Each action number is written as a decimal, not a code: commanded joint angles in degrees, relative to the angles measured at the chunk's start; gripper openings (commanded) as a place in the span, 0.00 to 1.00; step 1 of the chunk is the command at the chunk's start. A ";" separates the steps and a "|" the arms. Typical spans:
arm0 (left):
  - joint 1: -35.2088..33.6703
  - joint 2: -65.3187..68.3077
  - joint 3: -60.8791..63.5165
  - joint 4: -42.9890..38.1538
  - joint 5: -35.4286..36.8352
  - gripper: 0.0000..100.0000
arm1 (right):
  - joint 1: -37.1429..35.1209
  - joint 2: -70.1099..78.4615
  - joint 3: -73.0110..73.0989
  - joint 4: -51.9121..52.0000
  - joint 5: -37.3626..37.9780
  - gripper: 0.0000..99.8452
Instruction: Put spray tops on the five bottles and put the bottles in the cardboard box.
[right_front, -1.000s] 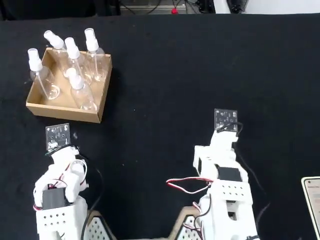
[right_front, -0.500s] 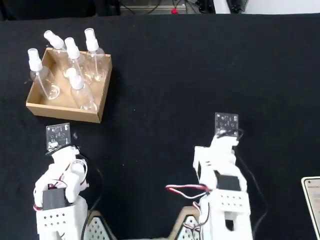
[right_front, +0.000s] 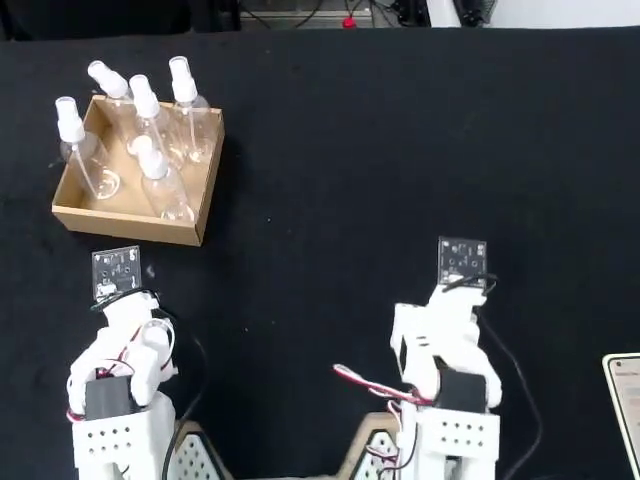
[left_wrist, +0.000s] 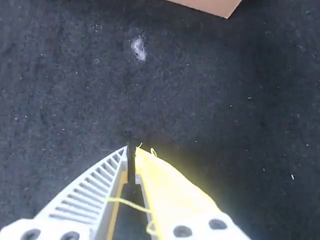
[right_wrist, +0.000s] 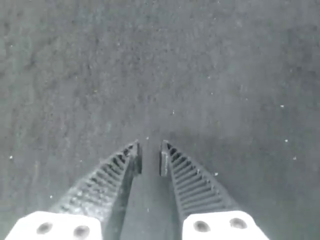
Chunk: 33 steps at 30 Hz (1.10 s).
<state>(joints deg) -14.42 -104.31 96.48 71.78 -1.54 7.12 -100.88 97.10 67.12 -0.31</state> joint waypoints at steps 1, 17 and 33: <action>0.04 0.00 0.84 0.88 -0.18 0.03 | 0.88 -8.13 -0.66 7.38 0.44 0.06; 0.13 0.00 0.84 0.88 -0.18 0.03 | -12.04 -7.69 -0.66 7.82 0.53 0.06; 0.04 0.00 0.84 0.88 -0.18 0.03 | -11.69 -7.69 -0.66 7.82 0.53 0.06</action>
<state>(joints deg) -14.42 -104.31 96.48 71.78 -1.54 -5.71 -102.99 97.01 74.51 -0.22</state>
